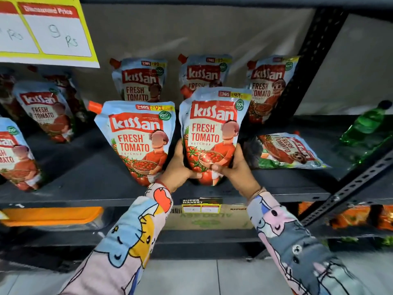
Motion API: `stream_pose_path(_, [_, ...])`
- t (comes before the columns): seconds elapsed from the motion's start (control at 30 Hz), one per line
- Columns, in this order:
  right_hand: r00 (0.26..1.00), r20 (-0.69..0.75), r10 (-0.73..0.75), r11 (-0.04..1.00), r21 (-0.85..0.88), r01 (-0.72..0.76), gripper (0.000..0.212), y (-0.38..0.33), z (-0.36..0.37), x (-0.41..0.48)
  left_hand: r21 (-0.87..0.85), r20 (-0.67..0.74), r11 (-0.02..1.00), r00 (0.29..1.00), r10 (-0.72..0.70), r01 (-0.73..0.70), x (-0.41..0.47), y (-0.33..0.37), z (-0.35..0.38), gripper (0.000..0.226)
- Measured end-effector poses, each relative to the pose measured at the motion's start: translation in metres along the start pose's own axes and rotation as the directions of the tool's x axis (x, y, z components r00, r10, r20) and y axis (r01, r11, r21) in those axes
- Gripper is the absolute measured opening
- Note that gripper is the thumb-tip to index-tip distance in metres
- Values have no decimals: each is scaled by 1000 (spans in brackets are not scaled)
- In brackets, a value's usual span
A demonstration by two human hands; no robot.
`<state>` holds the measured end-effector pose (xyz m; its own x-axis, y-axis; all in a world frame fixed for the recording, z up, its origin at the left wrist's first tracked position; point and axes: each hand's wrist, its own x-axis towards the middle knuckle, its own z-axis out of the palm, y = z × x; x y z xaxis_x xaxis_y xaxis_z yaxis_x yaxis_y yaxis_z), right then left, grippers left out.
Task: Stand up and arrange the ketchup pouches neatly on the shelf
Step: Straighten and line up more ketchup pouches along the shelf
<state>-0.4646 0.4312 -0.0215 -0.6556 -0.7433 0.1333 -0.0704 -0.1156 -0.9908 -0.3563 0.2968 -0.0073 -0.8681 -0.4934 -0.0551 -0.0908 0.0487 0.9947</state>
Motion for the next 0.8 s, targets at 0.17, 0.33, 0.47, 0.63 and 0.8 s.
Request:
stream_pose_path(0.17, [998, -41, -48, 994, -97, 43, 69, 14, 11, -10, 84, -70, 996, 998, -7, 13, 0, -16, -4, 106])
stream_pose_path(0.33, [996, -29, -86, 950, -302, 74, 67, 18, 17, -13, 76, -124, 997, 992, -26, 35, -12, -30, -3, 88])
stream_pose_path(0.47, [998, -47, -43, 948, -318, 25, 87, 16, 21, -19, 105, -291, 994, 956, 24, 7, -31, -36, 13, 69])
stream_pose_path(0.63, [766, -586, -262, 930, -365, 40, 75, 18, 2, -56, 559, -381, 791, 771, 511, -248, -75, -30, 60, 34])
stream_pose_path(0.8, [492, -826, 273, 955, 293, -39, 39, -4, -53, -42, 375, -50, 912, 979, 197, -165, -24, 6, 129, 59])
